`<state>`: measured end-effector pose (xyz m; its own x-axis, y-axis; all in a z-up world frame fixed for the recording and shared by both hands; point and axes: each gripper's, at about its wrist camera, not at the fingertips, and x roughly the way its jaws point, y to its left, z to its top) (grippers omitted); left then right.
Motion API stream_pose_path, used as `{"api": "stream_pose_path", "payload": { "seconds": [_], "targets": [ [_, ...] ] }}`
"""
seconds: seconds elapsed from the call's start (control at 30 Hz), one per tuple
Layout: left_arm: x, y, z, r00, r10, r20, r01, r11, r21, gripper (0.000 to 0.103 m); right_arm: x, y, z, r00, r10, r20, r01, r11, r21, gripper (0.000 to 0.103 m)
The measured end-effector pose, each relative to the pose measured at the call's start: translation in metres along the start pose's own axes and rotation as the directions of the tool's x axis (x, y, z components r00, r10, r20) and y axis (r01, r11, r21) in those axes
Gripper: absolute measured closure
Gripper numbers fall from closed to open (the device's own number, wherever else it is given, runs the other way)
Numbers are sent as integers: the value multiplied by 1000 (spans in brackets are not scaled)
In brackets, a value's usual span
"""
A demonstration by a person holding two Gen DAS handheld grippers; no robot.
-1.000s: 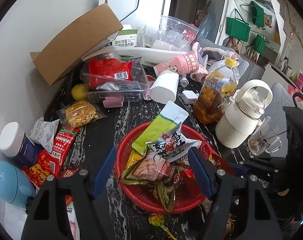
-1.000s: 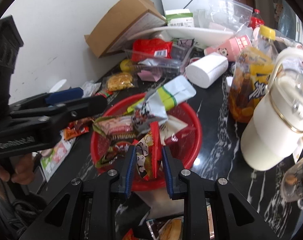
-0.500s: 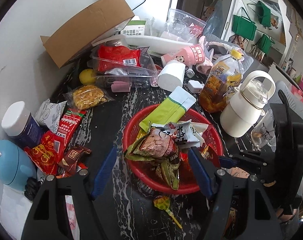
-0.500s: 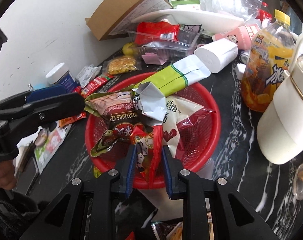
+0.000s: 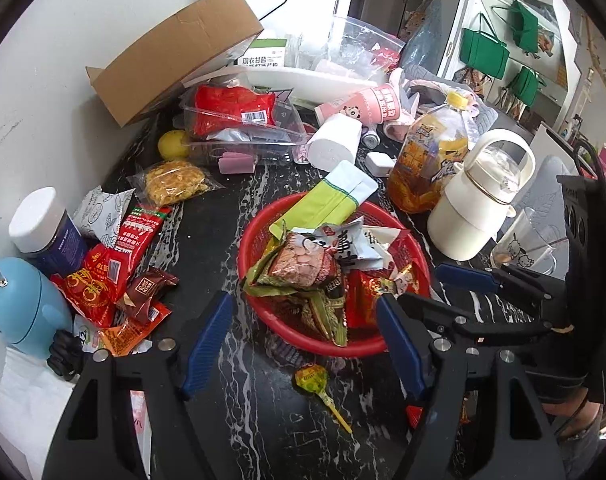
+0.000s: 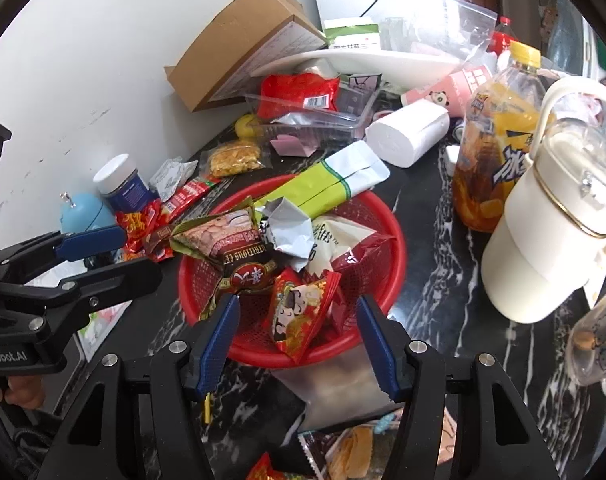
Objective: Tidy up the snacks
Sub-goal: 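Lower the red-gold packet into the red basket and open the right gripper, then withdraw both open grippers from the basket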
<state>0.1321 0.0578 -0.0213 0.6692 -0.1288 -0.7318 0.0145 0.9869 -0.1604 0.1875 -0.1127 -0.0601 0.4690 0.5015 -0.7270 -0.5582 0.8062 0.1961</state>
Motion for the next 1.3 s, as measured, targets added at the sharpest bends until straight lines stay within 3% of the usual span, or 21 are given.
{"api": "stream_pose_path", "payload": {
  "seconds": [0.33,0.8,1.03,1.3],
  "targets": [
    [-34,-22,-3,998,-6,63,4,999,41,30,-47,7,-3,997,-23,79,23,1000,8,42],
    [-94,-64,-14,983,-57,176,33,990,134,30,-143,19,-19,968,-85,235,82,996,25,39],
    [-106,-79,-29,980,-87,179,57,985,165,30,-164,24,-40,964,-109,243,103,994,36,38],
    [-102,-84,-53,986,-106,132,80,980,184,30,-166,24,-68,968,-141,208,125,988,88,38]
  ]
}}
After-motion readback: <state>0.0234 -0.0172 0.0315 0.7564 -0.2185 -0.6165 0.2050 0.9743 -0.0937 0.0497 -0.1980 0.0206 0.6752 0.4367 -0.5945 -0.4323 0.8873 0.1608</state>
